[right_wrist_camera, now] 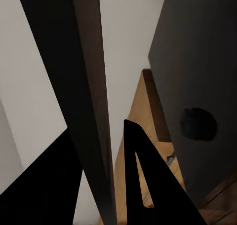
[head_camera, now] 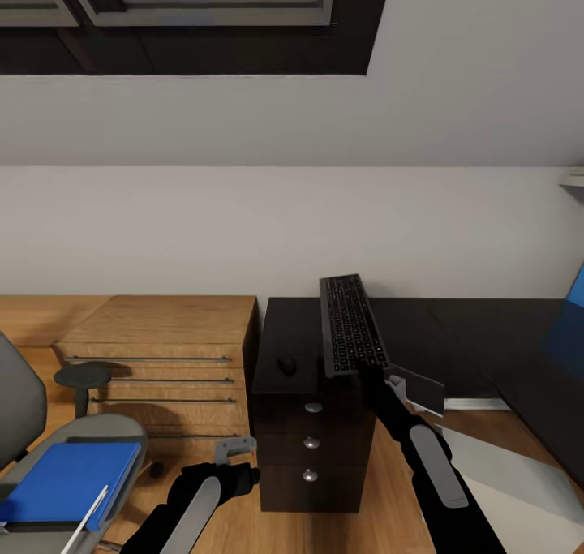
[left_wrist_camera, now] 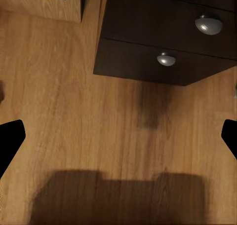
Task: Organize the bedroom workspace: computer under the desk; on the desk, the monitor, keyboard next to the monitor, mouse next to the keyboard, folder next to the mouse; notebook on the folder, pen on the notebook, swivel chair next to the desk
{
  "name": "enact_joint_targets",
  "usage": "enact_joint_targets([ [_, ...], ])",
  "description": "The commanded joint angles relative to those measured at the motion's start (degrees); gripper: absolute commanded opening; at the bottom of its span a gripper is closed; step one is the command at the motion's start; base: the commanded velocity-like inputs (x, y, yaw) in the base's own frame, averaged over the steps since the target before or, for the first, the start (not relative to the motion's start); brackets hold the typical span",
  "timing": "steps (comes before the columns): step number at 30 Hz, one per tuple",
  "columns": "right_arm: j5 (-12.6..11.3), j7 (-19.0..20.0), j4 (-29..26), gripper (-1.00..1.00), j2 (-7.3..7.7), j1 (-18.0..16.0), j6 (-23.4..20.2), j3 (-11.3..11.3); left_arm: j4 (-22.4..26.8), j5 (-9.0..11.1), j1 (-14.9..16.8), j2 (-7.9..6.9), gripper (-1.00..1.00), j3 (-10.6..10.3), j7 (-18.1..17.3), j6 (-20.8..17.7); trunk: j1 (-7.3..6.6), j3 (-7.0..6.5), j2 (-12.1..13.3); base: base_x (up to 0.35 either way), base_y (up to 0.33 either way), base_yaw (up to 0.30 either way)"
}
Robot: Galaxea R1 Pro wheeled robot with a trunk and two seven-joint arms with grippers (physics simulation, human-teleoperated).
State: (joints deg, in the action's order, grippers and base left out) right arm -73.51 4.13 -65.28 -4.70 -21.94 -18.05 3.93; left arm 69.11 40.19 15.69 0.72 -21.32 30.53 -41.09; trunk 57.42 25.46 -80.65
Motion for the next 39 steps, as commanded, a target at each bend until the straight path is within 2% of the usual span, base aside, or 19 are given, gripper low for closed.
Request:
enact_joint_targets([
  [1,-0.28,0.04,0.01,-1.00,-0.09,-0.03,-0.46,0.22,0.06,0.60,0.04,-0.01,1.00,-0.35,0.58,-0.08,-0.23,-0.12,0.38,0.000,0.000,0.000],
  [5,-0.46,-0.07,0.06,-1.00,-0.46,-0.03,-0.39,0.20,0.06,0.67,0.04,-0.01,1.00,-1.26,0.58,-0.12,-1.11,-0.84,1.98,0.000,0.000,0.000],
  [13,-0.48,-0.01,0.02,-1.00,-0.20,-0.03,-0.65,0.20,-0.02,0.69,0.04,-0.01,1.00,-1.35,0.77,-0.10,-2.86,-2.27,5.19,-0.017,0.000,0.000],
  [17,-0.42,0.16,-0.01,-1.00,-0.16,-0.02,-0.67,0.20,-0.06,0.64,0.04,-0.01,1.00,-1.36,1.11,0.00,-3.74,-2.99,6.80,-0.244,-0.055,0.000],
  [22,-0.58,0.36,-0.02,-1.00,-0.40,-0.01,-0.71,0.20,-0.28,0.52,0.04,-0.01,1.00,-1.40,2.61,0.05,-4.84,-3.89,8.80,-0.283,-0.215,0.000],
  [28,-0.58,0.24,0.05,-1.00,-0.29,0.00,-1.35,0.20,-0.29,0.51,0.04,-0.01,1.00,-1.41,2.69,0.05,-6.16,-4.97,11.21,-0.283,-0.243,0.000],
  [39,-0.58,0.18,0.23,-1.00,-0.47,-0.02,-1.29,0.20,-0.29,0.39,0.04,-0.01,1.00,-1.36,2.70,0.33,-6.16,-4.97,11.21,-0.113,-0.098,-0.006],
])
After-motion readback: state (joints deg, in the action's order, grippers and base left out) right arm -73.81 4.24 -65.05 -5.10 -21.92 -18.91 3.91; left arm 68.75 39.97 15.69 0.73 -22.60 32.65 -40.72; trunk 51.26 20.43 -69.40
